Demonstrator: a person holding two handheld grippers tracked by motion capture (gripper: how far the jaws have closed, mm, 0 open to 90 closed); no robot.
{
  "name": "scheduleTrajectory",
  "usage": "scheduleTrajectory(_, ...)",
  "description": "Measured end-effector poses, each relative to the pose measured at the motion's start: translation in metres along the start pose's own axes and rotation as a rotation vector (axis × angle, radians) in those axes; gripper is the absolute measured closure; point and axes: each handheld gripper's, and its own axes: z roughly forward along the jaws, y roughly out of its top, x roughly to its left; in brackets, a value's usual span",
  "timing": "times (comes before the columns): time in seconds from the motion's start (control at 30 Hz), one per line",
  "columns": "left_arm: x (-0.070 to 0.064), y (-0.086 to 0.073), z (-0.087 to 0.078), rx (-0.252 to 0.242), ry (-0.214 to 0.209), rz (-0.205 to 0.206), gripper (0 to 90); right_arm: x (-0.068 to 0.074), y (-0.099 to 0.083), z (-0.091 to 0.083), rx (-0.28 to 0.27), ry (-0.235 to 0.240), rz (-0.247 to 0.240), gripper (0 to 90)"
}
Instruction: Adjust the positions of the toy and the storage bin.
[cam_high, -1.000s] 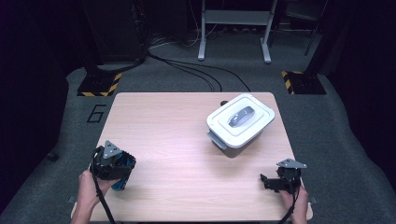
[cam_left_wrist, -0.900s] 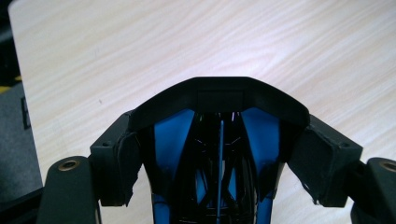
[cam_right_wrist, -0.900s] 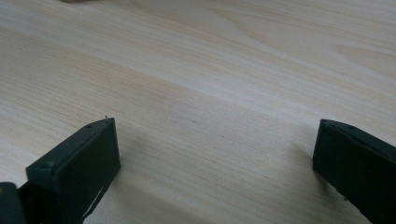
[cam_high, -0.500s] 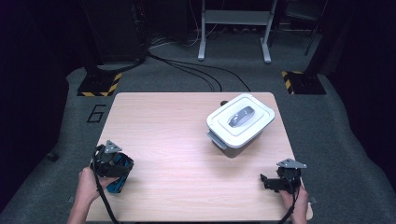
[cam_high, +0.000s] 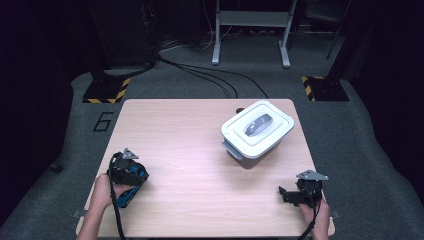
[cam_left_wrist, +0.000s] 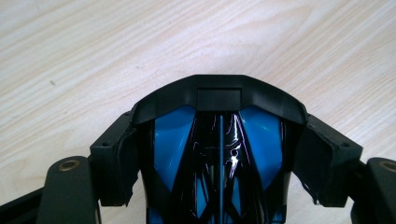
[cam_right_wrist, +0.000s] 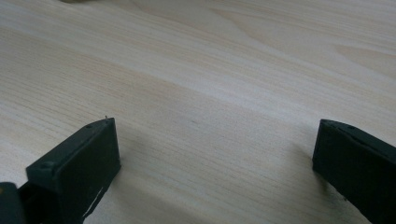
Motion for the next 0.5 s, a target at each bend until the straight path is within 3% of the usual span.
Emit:
scheduleTrajectory(0.13,0.006,-0.002,0.009,0.039,-0.015,0.022,25.1,0.0,0.0,0.0,0.0,0.0,0.0,0.0)
scheduleTrajectory(0.33,0.011,-0.005,0.015,0.044,-0.037,-0.02,25.1,0.0,0.0,0.0,0.0,0.0,0.001,0.0)
scheduleTrajectory(0.5,0.011,-0.005,0.022,0.059,-0.033,-0.022,25.0,0.0,0.0,0.0,0.0,0.0,0.0,0.0)
